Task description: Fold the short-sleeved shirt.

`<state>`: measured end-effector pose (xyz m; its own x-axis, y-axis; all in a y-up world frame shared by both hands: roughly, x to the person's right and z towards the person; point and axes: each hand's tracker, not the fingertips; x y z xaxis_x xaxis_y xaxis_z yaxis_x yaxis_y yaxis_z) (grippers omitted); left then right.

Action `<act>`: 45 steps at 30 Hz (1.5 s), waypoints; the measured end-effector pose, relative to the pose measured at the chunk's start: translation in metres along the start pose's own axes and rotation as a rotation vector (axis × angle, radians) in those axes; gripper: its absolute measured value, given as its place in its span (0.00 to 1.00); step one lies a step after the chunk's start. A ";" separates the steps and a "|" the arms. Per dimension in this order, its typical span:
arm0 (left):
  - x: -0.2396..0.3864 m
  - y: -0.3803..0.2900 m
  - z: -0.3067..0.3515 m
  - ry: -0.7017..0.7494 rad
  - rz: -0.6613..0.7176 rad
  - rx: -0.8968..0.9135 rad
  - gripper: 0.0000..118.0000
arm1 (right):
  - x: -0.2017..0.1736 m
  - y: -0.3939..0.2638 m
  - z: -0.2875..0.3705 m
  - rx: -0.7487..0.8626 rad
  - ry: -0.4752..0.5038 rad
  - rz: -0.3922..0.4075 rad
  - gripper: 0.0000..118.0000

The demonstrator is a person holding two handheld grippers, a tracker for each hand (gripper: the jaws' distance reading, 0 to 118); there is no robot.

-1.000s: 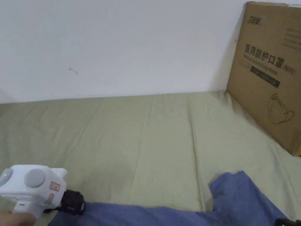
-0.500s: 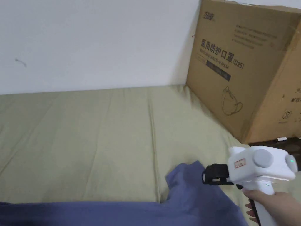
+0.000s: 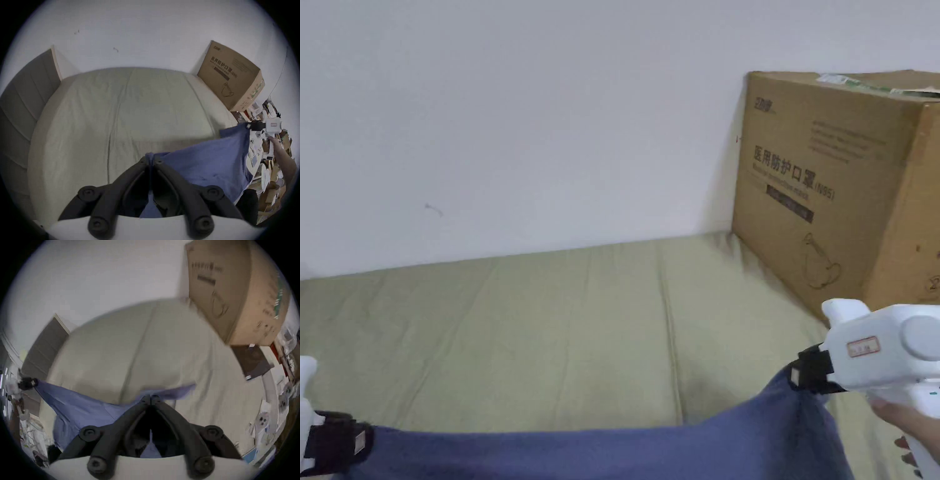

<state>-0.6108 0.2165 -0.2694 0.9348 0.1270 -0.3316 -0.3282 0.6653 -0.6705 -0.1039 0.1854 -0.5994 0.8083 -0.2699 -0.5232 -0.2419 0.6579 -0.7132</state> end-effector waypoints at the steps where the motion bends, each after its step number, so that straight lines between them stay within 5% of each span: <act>1: 0.002 0.002 0.015 0.012 -0.007 0.028 0.01 | -0.001 0.004 0.022 0.061 0.043 -0.005 0.00; 4: 0.004 0.016 0.070 0.037 0.006 0.117 0.01 | -0.035 0.020 0.106 0.219 0.065 0.099 0.00; 10: 0.006 0.061 0.177 0.079 -0.003 0.327 0.01 | -0.073 0.082 0.209 0.352 0.085 0.114 0.00; 14: 0.007 0.097 0.219 0.079 0.010 0.408 0.01 | -0.102 0.128 0.247 0.450 0.050 0.171 0.00; 21: 0.009 0.172 0.238 0.156 -0.011 0.520 0.01 | -0.133 0.226 0.250 0.526 -0.011 0.157 0.00; 34: -0.003 0.291 0.143 0.240 0.005 0.635 0.01 | -0.172 0.350 0.188 0.667 -0.168 0.212 0.00; 40: -0.010 0.290 0.069 0.241 0.032 0.577 0.01 | -0.160 0.330 0.115 0.606 -0.205 0.223 0.00; 45: -0.024 0.221 -0.029 0.234 0.048 0.316 0.01 | -0.121 0.255 0.001 0.337 -0.182 0.233 0.00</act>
<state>-0.7096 0.3392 -0.4283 0.8513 0.0160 -0.5244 -0.2786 0.8608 -0.4259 -0.2629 0.3870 -0.7177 0.8417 0.0211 -0.5396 -0.2648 0.8870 -0.3784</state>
